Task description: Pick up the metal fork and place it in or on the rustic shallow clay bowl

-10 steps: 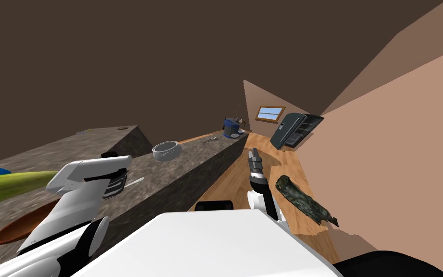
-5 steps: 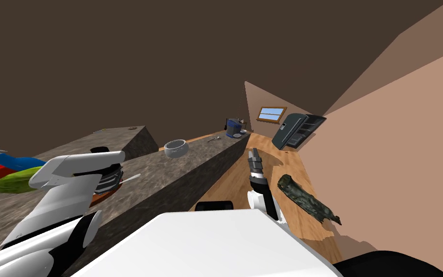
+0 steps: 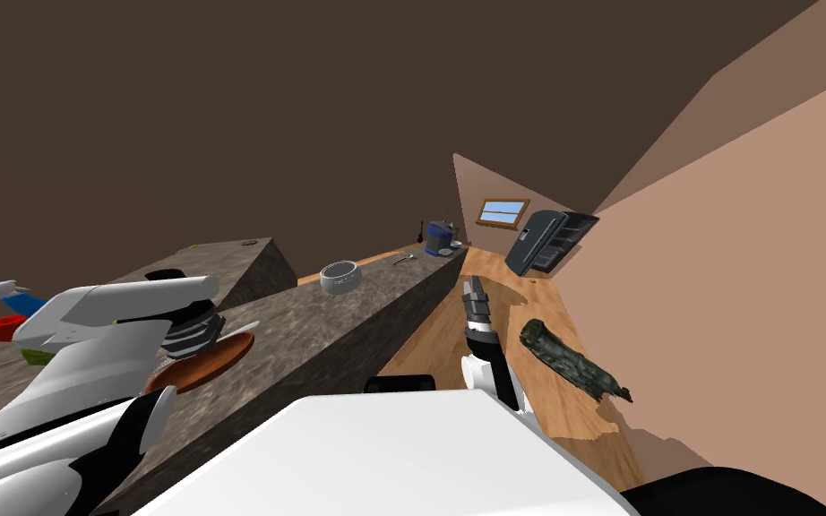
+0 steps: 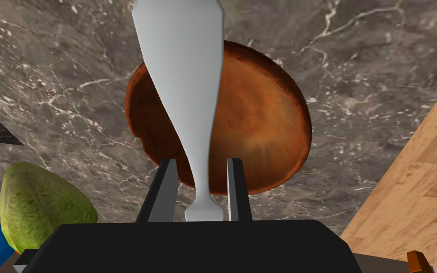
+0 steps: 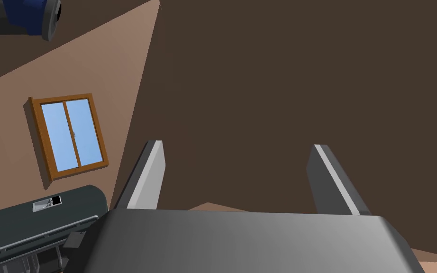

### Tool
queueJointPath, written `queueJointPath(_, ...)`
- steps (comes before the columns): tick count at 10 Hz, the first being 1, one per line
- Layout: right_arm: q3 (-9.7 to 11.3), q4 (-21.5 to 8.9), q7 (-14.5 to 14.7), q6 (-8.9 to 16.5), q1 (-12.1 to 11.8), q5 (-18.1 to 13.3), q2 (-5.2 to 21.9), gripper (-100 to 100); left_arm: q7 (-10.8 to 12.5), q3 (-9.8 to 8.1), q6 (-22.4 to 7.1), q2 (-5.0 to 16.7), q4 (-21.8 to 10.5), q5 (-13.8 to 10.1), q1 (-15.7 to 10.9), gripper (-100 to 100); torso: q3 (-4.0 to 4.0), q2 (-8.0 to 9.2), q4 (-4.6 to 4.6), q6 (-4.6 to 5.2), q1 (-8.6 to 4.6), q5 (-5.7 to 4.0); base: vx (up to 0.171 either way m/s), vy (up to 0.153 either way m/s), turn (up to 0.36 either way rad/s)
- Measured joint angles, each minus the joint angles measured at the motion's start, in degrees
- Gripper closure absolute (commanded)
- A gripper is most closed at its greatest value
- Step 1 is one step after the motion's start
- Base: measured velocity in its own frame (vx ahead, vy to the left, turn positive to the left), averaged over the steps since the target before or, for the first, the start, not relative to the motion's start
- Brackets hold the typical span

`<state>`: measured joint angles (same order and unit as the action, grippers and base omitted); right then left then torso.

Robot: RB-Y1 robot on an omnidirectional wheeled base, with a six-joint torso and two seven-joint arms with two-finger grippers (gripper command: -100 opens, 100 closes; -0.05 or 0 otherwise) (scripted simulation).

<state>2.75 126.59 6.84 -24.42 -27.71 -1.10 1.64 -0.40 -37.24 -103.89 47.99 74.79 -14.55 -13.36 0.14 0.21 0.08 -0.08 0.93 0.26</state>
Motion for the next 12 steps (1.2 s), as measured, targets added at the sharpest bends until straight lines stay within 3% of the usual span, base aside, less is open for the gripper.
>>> queueJointPath(4,0.0,0.0,0.0,0.0,0.0,0.0,0.0,0,-0.5,-0.34,-3.7,1.7,-1.9,-2.6,-0.4,100,-0.07,-0.08,-0.06,0.04,-0.89,-0.11,-0.014,0.029,-0.042)
queueJointPath(5,0.0,0.0,0.0,0.0,0.0,0.0,0.0,0,-0.5,-0.35,-4.0,1.7,-2.0,-2.7,-0.4,-100,-0.09,-0.12,-0.07,0.04,-0.94,-0.14,0.000,0.000,0.000)
queueJointPath(9,0.0,0.0,0.0,0.0,0.0,0.0,0.0,0,-0.5,-0.35,-4.0,1.7,-2.0,-2.7,-0.4,-100,-0.11,-0.15,-0.08,0.04,-0.96,-0.15,0.000,0.000,0.000)
queueJointPath(10,0.0,0.0,0.0,0.0,0.0,0.0,0.0,0,-0.5,-0.35,-4.0,1.7,-2.0,-2.7,-0.4,0,-0.11,-0.15,-0.08,0.04,-0.96,-0.15,0.000,0.000,0.000)
queueJointPath(11,0.0,0.0,0.0,0.0,0.0,0.0,0.0,0,-0.5,-0.35,-4.0,1.7,-2.0,-2.7,-0.4,-100,-0.11,-0.15,-0.08,0.04,-0.96,-0.15,-0.014,0.002,-0.091)
queueJointPath(12,0.0,0.0,0.0,0.0,0.0,0.0,0.0,0,-0.3,-0.38,-4.6,2.9,-2.1,-3.4,-0.5,-100,-0.09,-0.11,-0.07,0.07,-0.96,-0.16,-0.027,0.006,-0.093)
